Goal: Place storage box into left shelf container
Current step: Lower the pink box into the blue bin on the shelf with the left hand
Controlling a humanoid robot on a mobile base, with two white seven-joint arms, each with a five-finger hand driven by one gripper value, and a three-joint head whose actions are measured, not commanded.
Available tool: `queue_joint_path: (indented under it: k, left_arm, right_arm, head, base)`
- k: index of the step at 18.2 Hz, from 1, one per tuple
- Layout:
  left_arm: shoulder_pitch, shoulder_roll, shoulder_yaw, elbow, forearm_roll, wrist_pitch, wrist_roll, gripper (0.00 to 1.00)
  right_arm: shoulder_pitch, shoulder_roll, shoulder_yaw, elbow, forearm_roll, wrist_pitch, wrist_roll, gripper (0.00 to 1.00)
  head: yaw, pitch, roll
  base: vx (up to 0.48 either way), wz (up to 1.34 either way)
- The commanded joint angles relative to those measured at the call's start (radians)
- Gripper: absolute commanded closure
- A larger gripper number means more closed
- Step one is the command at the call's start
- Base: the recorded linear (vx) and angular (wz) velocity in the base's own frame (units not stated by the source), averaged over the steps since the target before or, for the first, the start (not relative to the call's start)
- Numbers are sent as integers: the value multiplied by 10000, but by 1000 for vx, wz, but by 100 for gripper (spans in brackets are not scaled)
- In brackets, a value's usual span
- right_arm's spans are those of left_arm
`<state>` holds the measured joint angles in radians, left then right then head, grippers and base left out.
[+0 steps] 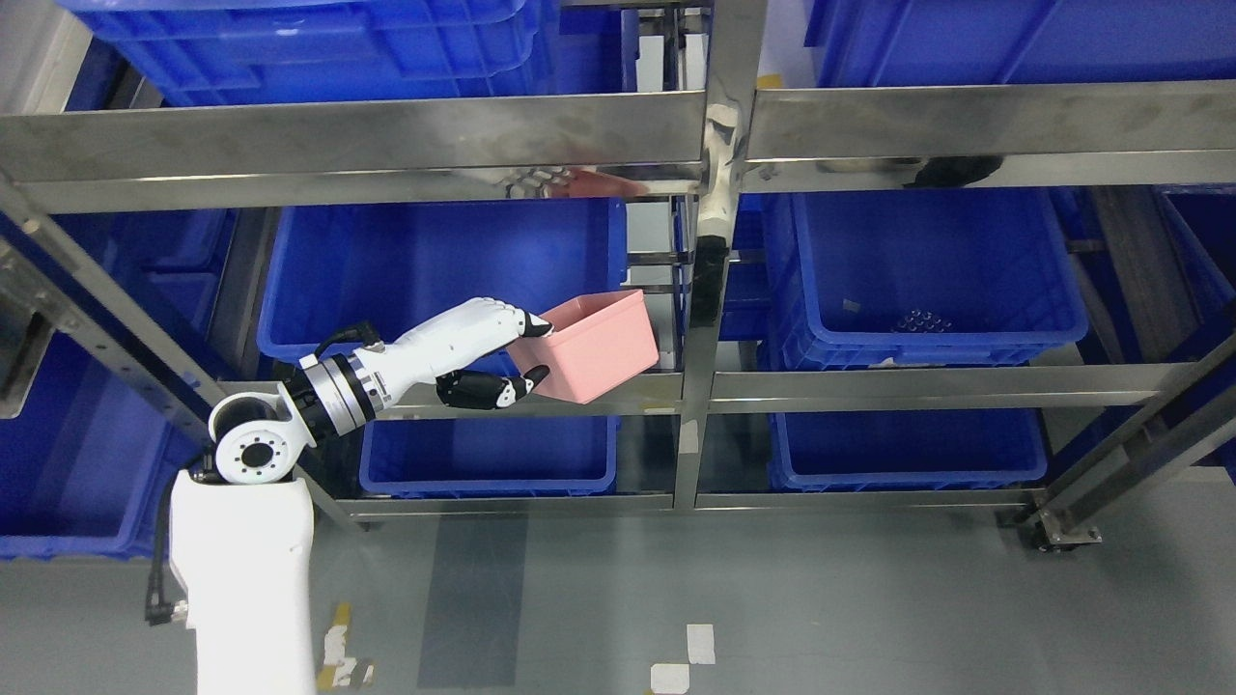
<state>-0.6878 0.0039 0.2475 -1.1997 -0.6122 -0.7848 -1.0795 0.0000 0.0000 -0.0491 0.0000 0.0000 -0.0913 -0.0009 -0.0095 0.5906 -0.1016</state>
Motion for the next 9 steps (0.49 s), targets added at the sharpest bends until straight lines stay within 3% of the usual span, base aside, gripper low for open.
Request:
queue_joint_path:
  k: [1,9]
  left_arm:
    - [-943,650,623,3097,-475,-6,26,96]
    - [-1144,1495,853,3346,-505,-6,41,96]
  right_arm:
    - [76,-175,0,-175,-31,-7,9,0]
    - [76,-175,0,-175,-31,-7,9,0]
  head:
    - [0,0,0]
    - [0,-2,0]
  base:
    - [90,-128]
    - [54,-76]
